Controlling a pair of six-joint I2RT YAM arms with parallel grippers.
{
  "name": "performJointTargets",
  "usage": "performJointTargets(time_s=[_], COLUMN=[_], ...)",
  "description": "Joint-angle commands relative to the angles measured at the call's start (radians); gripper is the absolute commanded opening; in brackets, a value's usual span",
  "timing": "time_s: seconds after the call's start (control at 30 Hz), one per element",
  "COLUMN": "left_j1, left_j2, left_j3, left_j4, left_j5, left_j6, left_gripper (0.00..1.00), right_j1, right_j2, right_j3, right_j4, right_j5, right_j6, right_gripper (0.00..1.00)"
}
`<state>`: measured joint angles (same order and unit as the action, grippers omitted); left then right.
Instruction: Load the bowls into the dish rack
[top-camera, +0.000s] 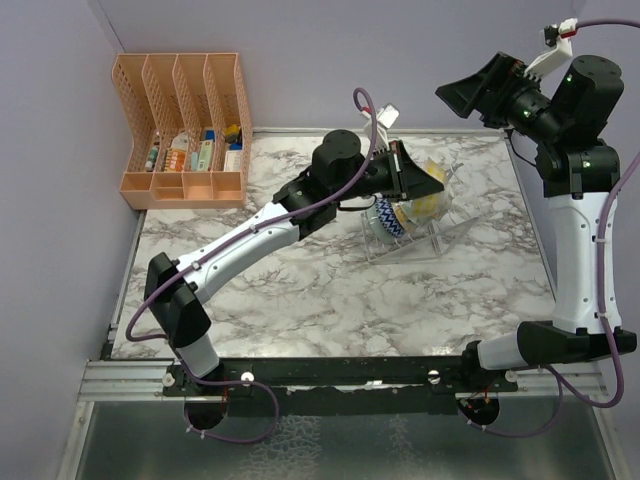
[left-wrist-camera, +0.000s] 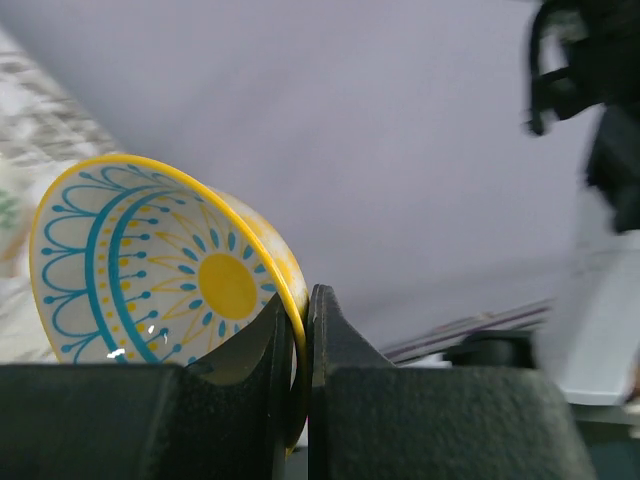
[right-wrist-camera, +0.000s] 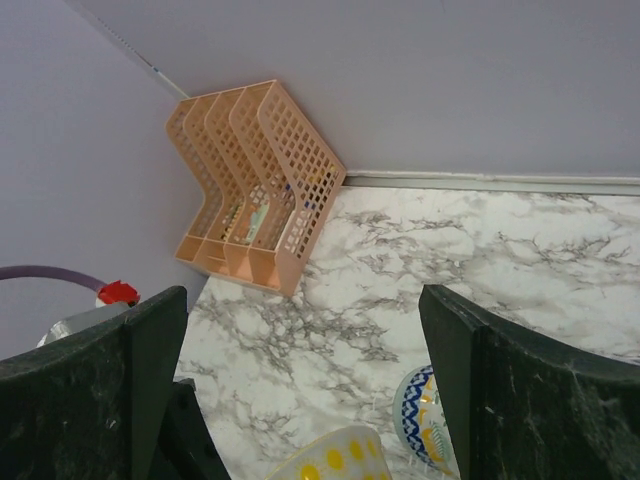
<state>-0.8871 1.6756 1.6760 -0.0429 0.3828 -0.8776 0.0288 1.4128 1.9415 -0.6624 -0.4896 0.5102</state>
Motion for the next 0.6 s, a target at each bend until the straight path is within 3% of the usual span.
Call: performJointTargets(time_s=[0.0,0.23,0.57], left_j1=[0.016,0.027,0.019], left_j2=[0.029,0.102,0.199], left_j3=[-0.041,-0.15,-0.134], left_j4=[0.466,0.733,0.843], left_j5=[0.122,-0.027,-0.274], left_j6=[-0.4,-0.678,-0.796], left_gripper=[0.0,0.0,0.0], right_j1=[-0.007,-0.007,-0.007], right_j2=[0.003,-0.007,-0.018], right_j3=[0.055,0.073,0.065], right_j4=[0.037,0.064,0.088], right_j5=[-0.05,-0.095,-0.148], right_j6=[0.046,0.087,0.112], right_gripper=[0.98,0.98,0.97])
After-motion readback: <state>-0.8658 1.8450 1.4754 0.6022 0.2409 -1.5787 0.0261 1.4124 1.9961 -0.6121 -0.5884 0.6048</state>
